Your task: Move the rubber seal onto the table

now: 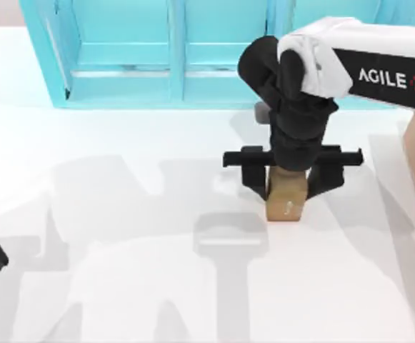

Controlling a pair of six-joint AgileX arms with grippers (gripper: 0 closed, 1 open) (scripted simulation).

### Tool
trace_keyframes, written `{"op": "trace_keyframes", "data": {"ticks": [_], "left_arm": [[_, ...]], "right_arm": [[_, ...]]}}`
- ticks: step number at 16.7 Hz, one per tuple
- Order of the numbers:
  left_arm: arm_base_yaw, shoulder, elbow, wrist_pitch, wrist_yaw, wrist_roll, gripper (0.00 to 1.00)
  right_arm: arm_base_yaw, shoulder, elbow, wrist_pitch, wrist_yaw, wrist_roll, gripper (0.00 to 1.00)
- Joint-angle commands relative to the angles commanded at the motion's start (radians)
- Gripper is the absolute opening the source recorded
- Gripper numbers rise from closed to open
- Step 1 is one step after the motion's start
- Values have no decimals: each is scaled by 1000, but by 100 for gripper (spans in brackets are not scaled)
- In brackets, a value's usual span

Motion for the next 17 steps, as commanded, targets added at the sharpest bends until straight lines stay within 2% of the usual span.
{"op": "trace_keyframes", "data": {"ticks": [3,4,13,17], "left_arm": [[0,0,0,0,0,0,100],[0,0,0,0,0,0,100],[0,0,0,0,0,0,100],[0,0,0,0,0,0,100]], "right_arm": [[0,0,0,0,0,0,98],[0,0,0,0,0,0,100],[-1,0,3,-3,0,0,100],[2,12,118,-115,1,1,100]]}}
